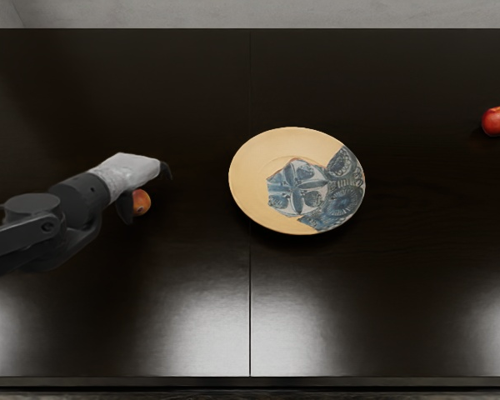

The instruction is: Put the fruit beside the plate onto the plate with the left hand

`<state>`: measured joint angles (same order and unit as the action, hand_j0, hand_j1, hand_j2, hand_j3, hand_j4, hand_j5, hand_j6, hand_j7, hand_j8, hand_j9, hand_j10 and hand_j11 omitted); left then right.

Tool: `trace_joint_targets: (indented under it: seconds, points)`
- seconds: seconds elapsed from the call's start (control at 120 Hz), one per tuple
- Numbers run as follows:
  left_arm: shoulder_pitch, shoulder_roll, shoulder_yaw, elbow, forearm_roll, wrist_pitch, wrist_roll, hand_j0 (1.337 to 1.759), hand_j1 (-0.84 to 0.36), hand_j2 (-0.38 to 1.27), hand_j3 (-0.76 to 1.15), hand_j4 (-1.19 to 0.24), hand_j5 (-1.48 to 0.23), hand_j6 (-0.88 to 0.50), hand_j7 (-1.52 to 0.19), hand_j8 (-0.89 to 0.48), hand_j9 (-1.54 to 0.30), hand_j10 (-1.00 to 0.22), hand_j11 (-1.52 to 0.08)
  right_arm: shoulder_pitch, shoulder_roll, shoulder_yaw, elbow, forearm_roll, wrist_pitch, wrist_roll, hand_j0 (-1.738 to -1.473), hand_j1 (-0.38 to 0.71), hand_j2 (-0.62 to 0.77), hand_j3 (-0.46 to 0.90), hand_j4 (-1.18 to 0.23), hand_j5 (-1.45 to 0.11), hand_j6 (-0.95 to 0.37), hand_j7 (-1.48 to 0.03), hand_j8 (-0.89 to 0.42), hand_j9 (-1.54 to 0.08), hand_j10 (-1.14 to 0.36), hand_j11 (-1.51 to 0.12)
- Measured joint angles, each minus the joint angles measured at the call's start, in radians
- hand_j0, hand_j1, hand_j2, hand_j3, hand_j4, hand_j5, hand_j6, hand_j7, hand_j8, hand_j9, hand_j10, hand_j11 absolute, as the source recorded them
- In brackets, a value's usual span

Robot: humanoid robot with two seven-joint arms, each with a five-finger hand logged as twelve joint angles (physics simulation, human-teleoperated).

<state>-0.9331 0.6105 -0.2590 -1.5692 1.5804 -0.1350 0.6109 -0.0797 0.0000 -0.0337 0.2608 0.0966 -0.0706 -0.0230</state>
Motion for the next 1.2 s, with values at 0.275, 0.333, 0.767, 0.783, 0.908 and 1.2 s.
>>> trace_joint_targets:
  seconds: [0.275,0.333,0.767,0.783,0.908,1.2]
  points:
    - [0.002,-0.001,0.031,0.018,0.017,0.003,0.0,1.658,-0.11,0.08,0.0,-0.39,-0.5,-0.39,-0.5,-0.39,-0.5,-0.39,-0.5,0.0,0.0,0.0,0.0,0.0,0.0,0.0,-1.658,-0.31,-0.01,0.0,-0.03,-0.04,-0.03,-0.04,-0.03,-0.04,-0.03,-0.04]
    - [-0.003,-0.014,0.036,0.029,0.018,0.002,0.0,1.658,-0.12,0.08,0.0,-0.4,-0.51,-0.4,-0.51,-0.4,-0.51,-0.4,-0.51,0.0,0.0,0.0,0.0,0.0,0.0,-0.001,-1.658,-0.31,-0.01,0.0,-0.03,-0.04,-0.03,-0.04,-0.03,-0.04,-0.03,-0.04]
    - [-0.034,-0.072,0.086,0.137,0.019,-0.008,0.0,1.658,-0.15,0.09,0.0,-0.42,-0.54,-0.42,-0.54,-0.42,-0.54,-0.42,-0.54,0.0,0.0,0.0,0.0,0.0,0.0,0.0,-1.658,-0.31,-0.01,0.0,-0.03,-0.04,-0.03,-0.04,-0.03,-0.04,-0.03,-0.04]
    - [-0.034,-0.072,0.087,0.137,0.019,-0.008,0.0,1.658,-0.16,0.09,0.01,-0.43,-0.55,-0.42,-0.54,-0.43,-0.55,-0.43,-0.55,0.0,0.0,0.0,0.0,0.0,0.0,0.0,-1.658,-0.31,-0.01,0.0,-0.03,-0.04,-0.03,-0.04,-0.03,-0.04,-0.03,-0.04]
    - [-0.037,-0.072,0.099,0.135,0.023,-0.007,0.001,1.659,-0.25,0.14,0.24,-0.44,-0.65,-0.31,-0.69,-0.52,-0.67,-0.52,-0.67,0.0,0.0,0.0,0.0,0.0,0.0,0.0,-1.658,-0.31,-0.01,0.0,-0.03,-0.04,-0.03,-0.04,-0.03,-0.04,-0.03,-0.04]
    - [-0.037,-0.072,0.105,0.125,0.031,-0.011,0.006,1.671,-0.37,0.31,0.28,-0.34,-0.81,-0.25,-0.77,-0.43,-0.91,-0.69,-0.91,0.0,0.0,0.0,0.0,0.0,0.0,-0.001,-1.658,-0.31,-0.01,0.0,-0.03,-0.04,-0.03,-0.04,-0.03,-0.04,-0.03,-0.04]
